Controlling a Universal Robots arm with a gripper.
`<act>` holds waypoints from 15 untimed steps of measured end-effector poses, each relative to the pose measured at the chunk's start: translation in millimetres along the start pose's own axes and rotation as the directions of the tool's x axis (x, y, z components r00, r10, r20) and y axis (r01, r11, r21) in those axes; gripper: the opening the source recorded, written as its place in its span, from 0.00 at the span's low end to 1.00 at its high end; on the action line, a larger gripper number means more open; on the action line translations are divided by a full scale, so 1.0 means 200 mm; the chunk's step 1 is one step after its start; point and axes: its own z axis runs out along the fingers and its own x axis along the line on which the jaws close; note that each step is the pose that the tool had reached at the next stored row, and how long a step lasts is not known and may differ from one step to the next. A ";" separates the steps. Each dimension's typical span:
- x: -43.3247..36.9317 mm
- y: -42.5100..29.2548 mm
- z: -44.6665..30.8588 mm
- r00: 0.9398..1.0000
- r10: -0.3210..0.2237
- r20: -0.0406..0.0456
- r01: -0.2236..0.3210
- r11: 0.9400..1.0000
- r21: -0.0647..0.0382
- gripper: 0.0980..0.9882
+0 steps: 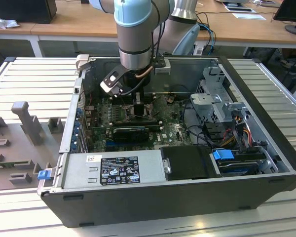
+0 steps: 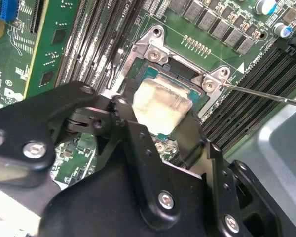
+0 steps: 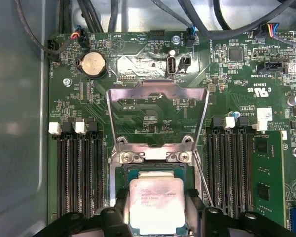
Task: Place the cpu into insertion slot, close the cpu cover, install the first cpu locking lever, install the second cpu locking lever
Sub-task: 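Place the cpu into insertion slot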
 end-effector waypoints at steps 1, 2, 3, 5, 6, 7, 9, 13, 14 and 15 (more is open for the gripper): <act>0.000 0.000 0.000 1.000 0.000 0.000 0.000 1.000 0.000 0.57; 0.000 0.000 0.000 1.000 0.000 0.000 0.000 1.000 0.000 0.57; 0.000 0.000 -0.001 1.000 0.000 0.000 0.000 1.000 0.000 0.57; 0.000 0.001 -0.009 1.000 0.000 0.000 0.000 1.000 0.000 0.57; 0.000 0.001 -0.017 1.000 0.000 0.000 0.000 1.000 0.000 0.57; 0.000 0.002 -0.026 1.000 0.000 0.000 0.000 1.000 0.000 0.57; 0.001 0.003 -0.039 1.000 0.000 0.000 0.000 1.000 0.001 0.56; 0.001 0.005 -0.066 1.000 0.000 0.001 0.000 1.000 0.001 0.21; 0.001 0.006 -0.081 1.000 0.000 0.001 0.000 1.000 0.001 0.01; 0.001 0.008 -0.095 1.000 0.000 0.002 0.000 1.000 0.001 0.01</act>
